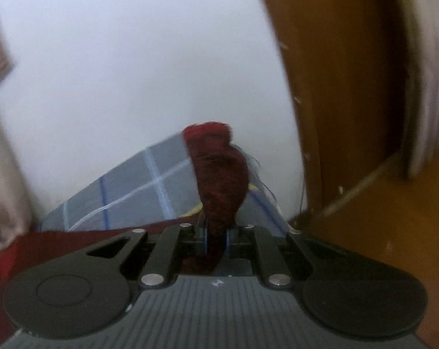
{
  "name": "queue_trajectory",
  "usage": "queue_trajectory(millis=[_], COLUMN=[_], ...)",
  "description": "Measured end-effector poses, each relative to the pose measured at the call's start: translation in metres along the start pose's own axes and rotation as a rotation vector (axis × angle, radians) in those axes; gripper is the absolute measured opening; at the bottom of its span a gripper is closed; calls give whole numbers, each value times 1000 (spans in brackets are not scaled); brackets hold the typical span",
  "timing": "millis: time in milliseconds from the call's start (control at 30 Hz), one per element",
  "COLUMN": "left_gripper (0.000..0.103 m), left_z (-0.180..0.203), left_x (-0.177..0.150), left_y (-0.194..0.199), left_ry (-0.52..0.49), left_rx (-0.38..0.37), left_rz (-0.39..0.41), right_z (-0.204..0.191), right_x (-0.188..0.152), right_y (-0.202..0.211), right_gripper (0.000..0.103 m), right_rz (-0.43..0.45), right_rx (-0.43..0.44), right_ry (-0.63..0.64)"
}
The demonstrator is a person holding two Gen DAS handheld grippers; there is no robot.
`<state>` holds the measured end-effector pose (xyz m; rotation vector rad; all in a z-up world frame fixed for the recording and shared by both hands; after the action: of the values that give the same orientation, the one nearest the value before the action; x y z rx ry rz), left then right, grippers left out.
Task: Fold small clothes
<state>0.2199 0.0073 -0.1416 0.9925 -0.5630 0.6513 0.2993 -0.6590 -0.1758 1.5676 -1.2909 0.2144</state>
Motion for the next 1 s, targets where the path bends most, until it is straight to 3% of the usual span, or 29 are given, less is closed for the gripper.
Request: queue_trajectory(millis=[133, 167, 233, 267, 300, 333, 433, 467, 533, 633, 733, 900, 1000], left_gripper=[21, 21, 21, 21, 21, 21, 21, 21, 21, 21, 25, 64, 65], left_z=[6, 6, 8, 9, 10, 12, 18, 22, 28, 41, 51, 64, 73], left_x=[-1, -2, -5, -7, -8, -9, -11, -11, -11, -8, -4, 5, 8], left_y=[0, -2, -6, -7, -8, -8, -7, -6, -4, 0, 6, 21, 29], left_ry=[-11, -13, -8, -9, -8, -5, -11, -20, -37, -65, -72, -62, -81], left_rx=[-31, -29, -25, -17, -15, -21, -25, -25, -30, -44, -58, -78, -91], left_rz=[34, 33, 21, 13, 7, 3, -1, -3, -5, 1, 18, 93, 121], right_z=[15, 21, 32, 40, 46, 53, 58, 60, 66, 79, 81, 33, -28], right_x=[0, 0, 1, 4, 5, 6, 2, -1, -2, 0, 2, 22, 39], right_y=[-8, -8, -7, -4, -1, 2, -6, -8, -8, -11, -2, 22, 36], right_gripper=[14, 18, 49, 58, 76, 81, 76, 70, 35, 27, 24, 23, 23], right_rz=[0, -2, 9, 15, 29, 55, 34, 17, 4, -7, -4, 44, 63], right_rx=[74, 81, 75, 88, 90, 87, 97, 82, 67, 58, 86, 215, 311], right_ry=[-87, -105, -165, -208, -242, -274, -321, -331, -347, -354, -385, -370, -313])
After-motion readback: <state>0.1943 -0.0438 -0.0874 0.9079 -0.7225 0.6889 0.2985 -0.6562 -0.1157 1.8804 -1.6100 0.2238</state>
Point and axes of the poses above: each gripper's, at about its wrist camera, not at the fingertips, and y roughly against the way its jaws point, z to its right, x to its top, the point moved 9 cm from there along -y, roughly the way its jaws point, and after that the axes turned 2 degrees about -y, right-handed, at the moved point
